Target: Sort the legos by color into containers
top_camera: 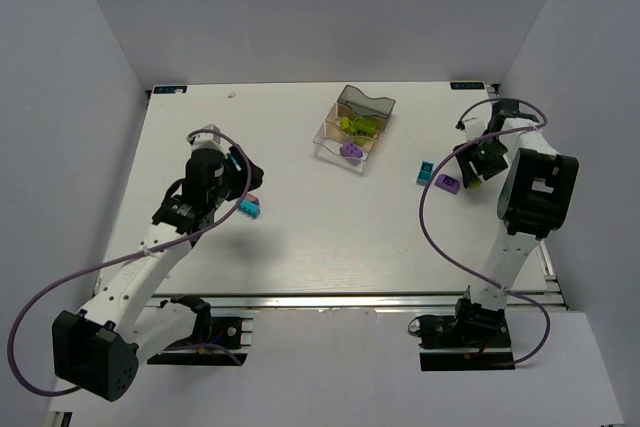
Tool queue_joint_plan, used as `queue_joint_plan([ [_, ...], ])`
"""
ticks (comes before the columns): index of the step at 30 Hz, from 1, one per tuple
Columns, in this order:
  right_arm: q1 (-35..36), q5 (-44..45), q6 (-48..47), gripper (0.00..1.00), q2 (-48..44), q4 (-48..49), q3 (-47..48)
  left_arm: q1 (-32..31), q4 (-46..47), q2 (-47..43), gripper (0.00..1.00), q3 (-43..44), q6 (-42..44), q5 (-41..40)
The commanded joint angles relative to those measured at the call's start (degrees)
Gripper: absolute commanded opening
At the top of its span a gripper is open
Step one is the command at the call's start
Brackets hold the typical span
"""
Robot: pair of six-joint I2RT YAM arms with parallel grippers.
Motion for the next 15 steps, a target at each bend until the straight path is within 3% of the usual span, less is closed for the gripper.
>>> queue_joint_plan([
  [1,0.1,1.3,-1.1,0.68,1.3,0.2,2.5,0.3,-1.0,-1.0,0.75,-1.8,-1.9,-1.8],
  [8,0.1,1.9,-2.8,0.65,4.7,-0.1,4.9,0.3,-0.4,-2.3,0.75,-3.2,-4.5,-2.2],
  [15,0.1,0.8,-3.5,0.42,7.5,-1.9,8.3,0.3,-1.4,-3.7,0.75,-3.4,-5.6,-3.0],
])
